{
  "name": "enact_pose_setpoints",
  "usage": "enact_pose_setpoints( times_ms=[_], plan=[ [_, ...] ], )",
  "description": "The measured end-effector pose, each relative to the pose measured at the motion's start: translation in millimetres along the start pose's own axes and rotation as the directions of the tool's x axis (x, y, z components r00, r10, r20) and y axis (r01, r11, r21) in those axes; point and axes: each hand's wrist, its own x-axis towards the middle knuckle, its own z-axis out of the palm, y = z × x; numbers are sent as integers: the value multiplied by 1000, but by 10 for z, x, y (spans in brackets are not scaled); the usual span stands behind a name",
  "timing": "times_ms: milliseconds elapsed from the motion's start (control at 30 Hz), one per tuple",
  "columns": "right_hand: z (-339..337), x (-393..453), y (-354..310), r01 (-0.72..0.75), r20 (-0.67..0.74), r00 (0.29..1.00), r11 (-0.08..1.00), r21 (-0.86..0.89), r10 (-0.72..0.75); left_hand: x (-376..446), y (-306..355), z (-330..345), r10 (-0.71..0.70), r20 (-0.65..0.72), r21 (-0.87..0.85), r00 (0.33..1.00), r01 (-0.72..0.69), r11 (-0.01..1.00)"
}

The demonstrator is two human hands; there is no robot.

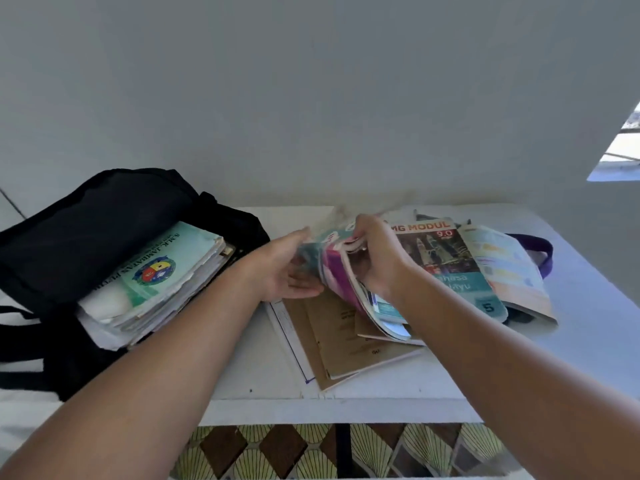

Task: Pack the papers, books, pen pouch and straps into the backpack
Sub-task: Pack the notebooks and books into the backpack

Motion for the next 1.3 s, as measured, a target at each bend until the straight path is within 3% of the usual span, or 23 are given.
enact_pose_setpoints(
  times_ms=[167,333,433,533,633,700,867,967,1033,1100,1167,1233,1267,1300],
  plan=[
    [-19,-8,190,-81,199,976,996,-29,85,160,-75,-23,-34,-28,-111,999,30,993],
    [-153,-11,122,-112,343,910,936,-335,232,13,136,-353,134,-286,-79,949,-162,984],
    [-277,83,134,-226,233,904,863,-452,359,-217,353,-478,366,-426,110,827,-354,929],
    [-349,192,143,-202,98,957,871,-448,273,-401,521,-549,544,-419,295,727,-458,839],
    [-338,212,81,-120,113,976,889,-443,188,-536,601,-493,645,-394,406,654,-506,761],
    [-328,215,-3,-110,139,975,924,-366,171,-556,629,-382,613,-389,336,687,-514,789],
    [-661,114,-354,-78,218,971,994,-78,94,-332,490,125,446,-245,96,861,-436,895],
    [-1037,121,-485,-54,64,995,973,-226,70,-88,309,512,414,-172,76,894,-407,910],
    [-1312,191,-491,-2,-93,994,859,-511,-53,74,190,778,410,-102,183,906,-388,903],
    [-1555,240,-447,-14,-159,976,691,-722,-147,259,82,1000,416,-68,339,907,-371,865],
    [-1750,272,-377,-63,-197,964,568,-821,-179,471,-12,1147,441,-70,537,895,-338,772],
    [-1889,304,-299,-103,-238,944,482,-870,-229,655,-81,1201,494,-95,785,864,-239,571],
    [-1916,297,-271,-115,-253,931,445,-888,-264,714,-110,1208,503,-117,847,856,-178,501],
    [-1926,292,-250,-125,-264,918,416,-901,-296,736,-136,1206,483,-142,861,864,-133,492]
  ],
)
